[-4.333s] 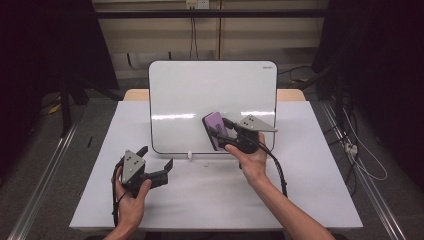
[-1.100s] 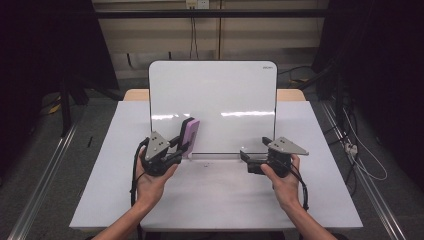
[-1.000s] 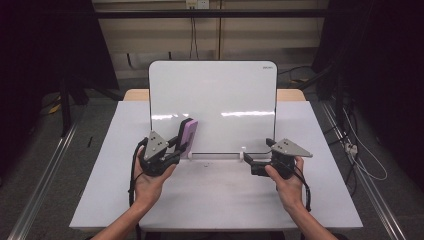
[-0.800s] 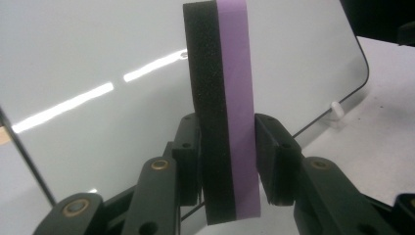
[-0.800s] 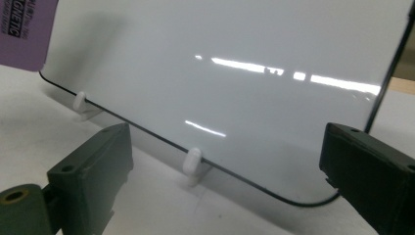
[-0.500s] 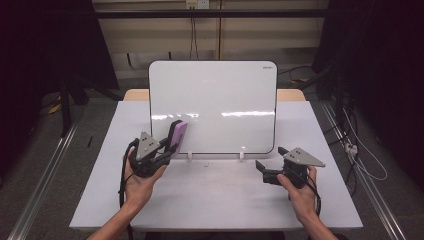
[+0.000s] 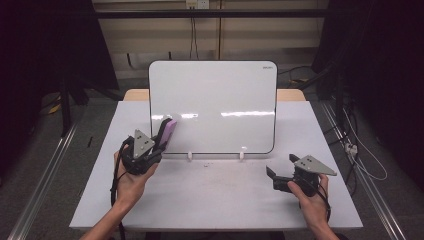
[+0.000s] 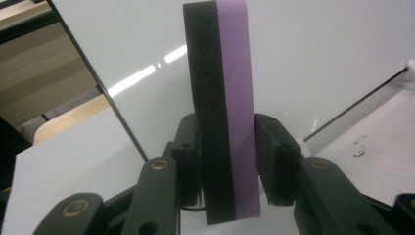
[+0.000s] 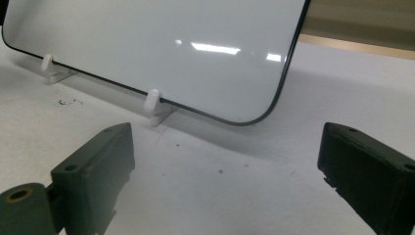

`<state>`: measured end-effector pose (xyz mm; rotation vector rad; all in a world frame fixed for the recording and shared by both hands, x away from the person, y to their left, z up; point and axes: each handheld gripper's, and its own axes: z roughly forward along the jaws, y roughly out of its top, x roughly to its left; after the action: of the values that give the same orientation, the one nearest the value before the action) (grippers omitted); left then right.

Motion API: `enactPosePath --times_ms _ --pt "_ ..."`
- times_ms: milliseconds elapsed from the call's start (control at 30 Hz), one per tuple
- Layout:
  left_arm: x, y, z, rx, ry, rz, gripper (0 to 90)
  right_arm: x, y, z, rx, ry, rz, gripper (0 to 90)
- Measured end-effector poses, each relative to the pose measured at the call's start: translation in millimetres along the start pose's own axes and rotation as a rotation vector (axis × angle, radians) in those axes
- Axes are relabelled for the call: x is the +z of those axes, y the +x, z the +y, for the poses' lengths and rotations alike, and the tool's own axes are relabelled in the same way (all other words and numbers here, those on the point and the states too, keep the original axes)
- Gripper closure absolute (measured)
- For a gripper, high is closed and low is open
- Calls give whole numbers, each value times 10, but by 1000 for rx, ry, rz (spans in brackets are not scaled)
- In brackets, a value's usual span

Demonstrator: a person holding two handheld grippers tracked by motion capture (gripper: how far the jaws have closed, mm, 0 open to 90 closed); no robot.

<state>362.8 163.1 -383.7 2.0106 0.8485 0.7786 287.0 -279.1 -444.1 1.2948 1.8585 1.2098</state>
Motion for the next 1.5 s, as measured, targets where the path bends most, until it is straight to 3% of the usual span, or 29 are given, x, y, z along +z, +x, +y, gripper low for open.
enactPosePath --times_ms 400,600,767,1067,1133,1200,1300,1367,1500 --pt "189 17 -46 42 115 93 648 28 -8 -17 1 -1 5 68" --pt "275 -17 -43 61 128 107 644 33 -6 -19 0 1 6 69" --pt "275 8 -63 29 108 88 627 41 -8 -20 9 4 9 69" --pt "262 34 -91 -34 71 38 473 46 -26 -25 10 2 7 70" --pt "267 30 -84 -39 53 26 382 48 -28 -26 11 3 6 70" --pt "273 31 -83 -50 30 47 274 49 -25 -26 12 3 8 70" --pt "288 56 -83 -97 4 0 165 49 -23 -27 11 1 9 70" --pt "290 60 -84 -129 -16 -8 92 50 -27 -33 12 1 10 71" --pt "253 77 -76 -150 -44 -35 68 48 -35 -36 13 1 9 71"
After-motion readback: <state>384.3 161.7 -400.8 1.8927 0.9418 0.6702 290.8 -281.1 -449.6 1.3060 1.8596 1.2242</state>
